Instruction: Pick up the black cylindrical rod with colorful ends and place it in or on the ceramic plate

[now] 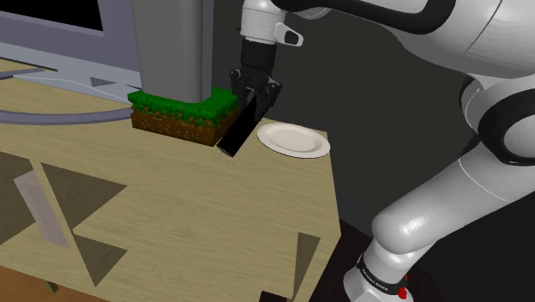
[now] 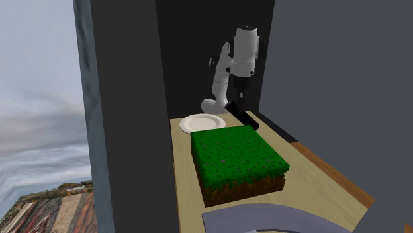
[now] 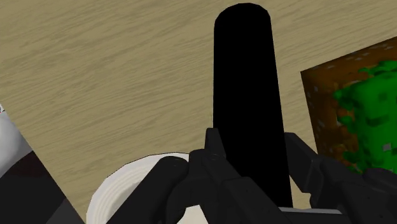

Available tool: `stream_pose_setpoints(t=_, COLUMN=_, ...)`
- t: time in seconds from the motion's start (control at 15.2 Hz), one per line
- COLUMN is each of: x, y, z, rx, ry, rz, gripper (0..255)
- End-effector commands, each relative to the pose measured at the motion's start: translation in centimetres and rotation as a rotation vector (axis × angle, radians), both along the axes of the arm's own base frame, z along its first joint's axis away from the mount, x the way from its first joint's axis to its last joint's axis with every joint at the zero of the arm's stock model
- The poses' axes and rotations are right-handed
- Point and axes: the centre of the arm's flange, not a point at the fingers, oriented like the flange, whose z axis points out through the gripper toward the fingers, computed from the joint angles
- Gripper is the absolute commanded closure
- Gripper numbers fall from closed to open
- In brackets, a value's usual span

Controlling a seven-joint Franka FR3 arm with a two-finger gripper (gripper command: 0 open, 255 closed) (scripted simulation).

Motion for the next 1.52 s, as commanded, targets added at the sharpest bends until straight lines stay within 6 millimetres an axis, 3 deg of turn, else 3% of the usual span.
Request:
stream_pose_setpoints(t=0.0, x=-0.5, y=-2.4, z=0.3, rx=0.0, ry=0.0, rz=0.001, gripper=255)
stream_pose_setpoints(t=0.92, x=-3.6, y=-20.8, z=1.5, rx=0.0, ry=0.0, rz=0.001, gripper=255)
stream_pose_setpoints(t=1.45, x=-3.6, y=-20.8, z=-2.7, rx=0.0, ry=0.0, rz=0.001, gripper=255)
